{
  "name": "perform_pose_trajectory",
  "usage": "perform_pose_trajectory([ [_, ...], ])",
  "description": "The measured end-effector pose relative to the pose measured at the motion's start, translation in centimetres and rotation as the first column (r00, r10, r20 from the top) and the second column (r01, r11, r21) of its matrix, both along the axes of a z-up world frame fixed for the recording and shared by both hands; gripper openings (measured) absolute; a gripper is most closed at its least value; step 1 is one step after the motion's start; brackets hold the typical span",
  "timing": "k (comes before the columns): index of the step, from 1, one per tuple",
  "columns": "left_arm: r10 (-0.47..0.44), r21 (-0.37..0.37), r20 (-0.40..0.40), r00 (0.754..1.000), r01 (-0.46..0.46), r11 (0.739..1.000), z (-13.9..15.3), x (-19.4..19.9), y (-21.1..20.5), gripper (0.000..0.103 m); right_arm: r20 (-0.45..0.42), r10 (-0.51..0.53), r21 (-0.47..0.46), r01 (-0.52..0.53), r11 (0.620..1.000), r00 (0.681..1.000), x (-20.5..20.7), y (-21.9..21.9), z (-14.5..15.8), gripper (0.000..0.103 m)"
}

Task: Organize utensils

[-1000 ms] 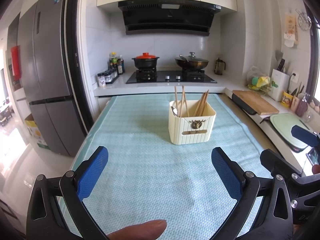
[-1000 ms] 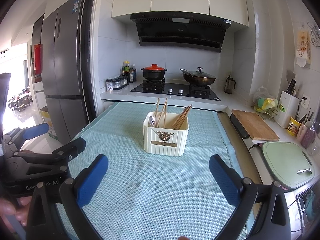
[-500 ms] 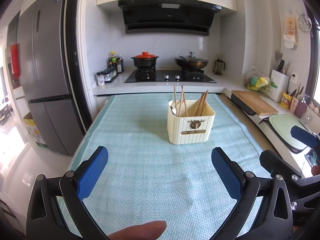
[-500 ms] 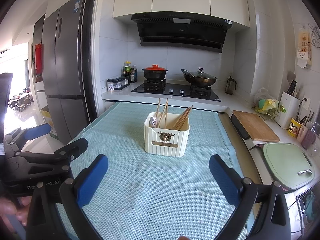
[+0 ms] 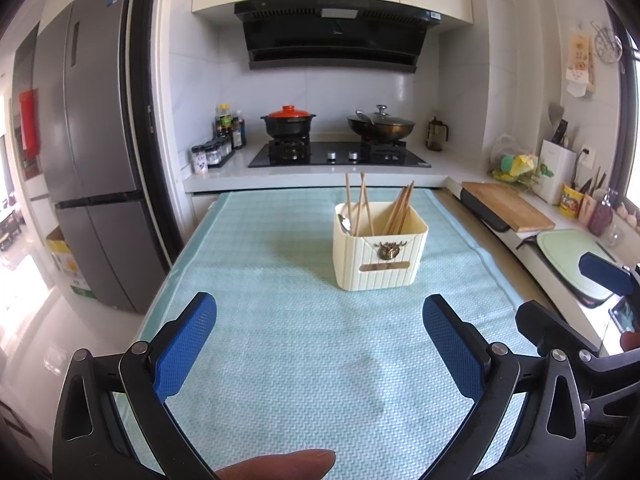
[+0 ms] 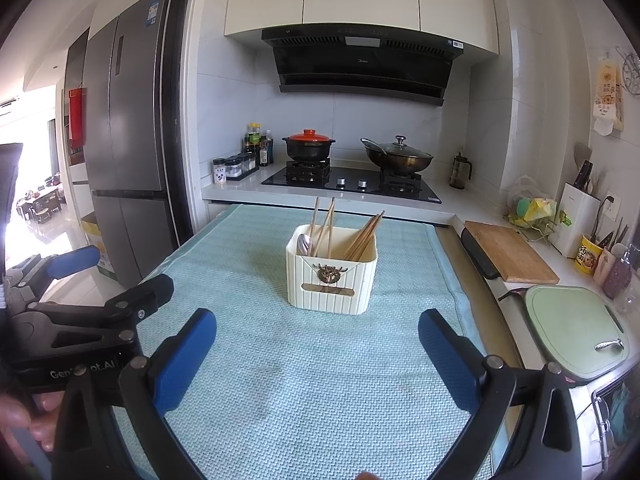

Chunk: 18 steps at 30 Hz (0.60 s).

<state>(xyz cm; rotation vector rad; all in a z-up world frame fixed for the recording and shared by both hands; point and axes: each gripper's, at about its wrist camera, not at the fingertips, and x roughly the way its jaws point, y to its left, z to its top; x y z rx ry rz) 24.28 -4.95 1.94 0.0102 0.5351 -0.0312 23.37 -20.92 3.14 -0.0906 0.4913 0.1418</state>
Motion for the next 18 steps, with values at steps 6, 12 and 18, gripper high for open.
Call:
perform_pose_trajectory([
  [6, -0.003, 0.002, -0.001, 1.000, 0.003, 1.000, -0.06, 0.07, -0.11, 0.103, 0.003, 0.006, -0.004, -0.006, 1.000, 1.000, 0.00, -0.04, -0.05, 0.103],
  [12, -0.005, 0.001, -0.004, 1.000, 0.005, 1.000, -0.08, 0.22, -0.20, 0.103, 0.003, 0.001, -0.001, -0.001, 1.000, 1.000, 0.01, -0.26, -0.07, 0.103],
  [18, -0.007, 0.003, -0.004, 1.000, 0.007, 1.000, -0.15, 0.26, -0.40, 0.103, 0.003, 0.002, -0.001, -0.002, 1.000, 1.000, 0.03, -0.27, -0.05, 0.103],
])
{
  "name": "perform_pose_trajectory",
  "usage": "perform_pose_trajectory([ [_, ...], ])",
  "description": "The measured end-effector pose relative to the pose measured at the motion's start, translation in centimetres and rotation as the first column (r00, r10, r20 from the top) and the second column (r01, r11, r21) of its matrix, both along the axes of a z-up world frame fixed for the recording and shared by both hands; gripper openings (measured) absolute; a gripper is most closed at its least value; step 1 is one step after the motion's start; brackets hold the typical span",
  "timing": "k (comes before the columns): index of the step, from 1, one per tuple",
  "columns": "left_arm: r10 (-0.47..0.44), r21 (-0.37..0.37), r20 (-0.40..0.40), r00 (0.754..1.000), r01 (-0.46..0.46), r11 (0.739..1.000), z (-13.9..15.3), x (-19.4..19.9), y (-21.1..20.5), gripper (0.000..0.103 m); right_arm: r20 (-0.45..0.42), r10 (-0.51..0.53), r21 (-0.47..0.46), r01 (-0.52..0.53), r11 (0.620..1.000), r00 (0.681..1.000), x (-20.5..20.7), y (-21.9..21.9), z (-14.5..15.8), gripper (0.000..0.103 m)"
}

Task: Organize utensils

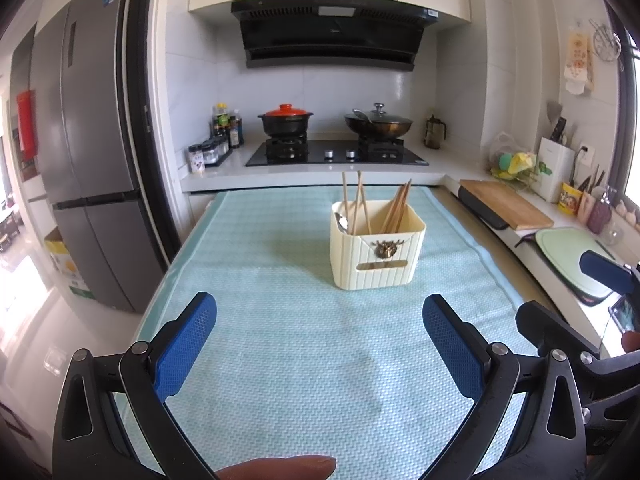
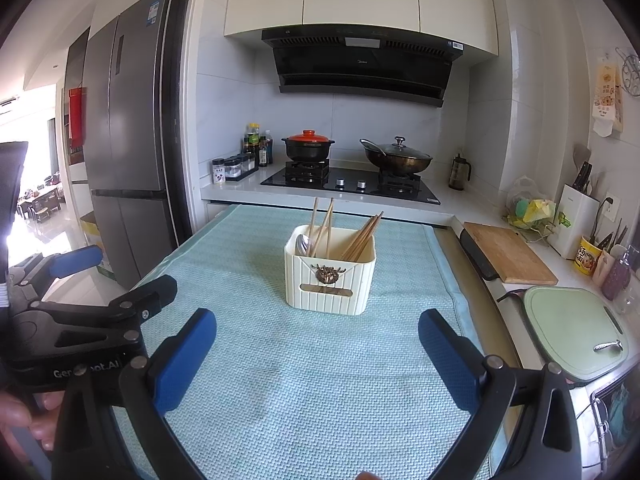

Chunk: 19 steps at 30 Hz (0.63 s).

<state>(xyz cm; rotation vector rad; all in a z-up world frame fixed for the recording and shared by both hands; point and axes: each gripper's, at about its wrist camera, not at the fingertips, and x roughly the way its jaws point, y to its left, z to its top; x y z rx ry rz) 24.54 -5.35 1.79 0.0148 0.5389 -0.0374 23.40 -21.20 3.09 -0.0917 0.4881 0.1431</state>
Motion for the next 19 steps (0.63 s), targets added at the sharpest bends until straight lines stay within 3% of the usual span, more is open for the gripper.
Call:
perform_pose_trajectory([
  [19, 0.008, 0.002, -0.002, 1.000, -0.008, 1.000, -0.10, -0.38, -0.18, 0.103, 0.001, -0.006, 0.000, 0.006, 1.000, 1.000, -0.06, -0.72, 0.28, 0.103],
])
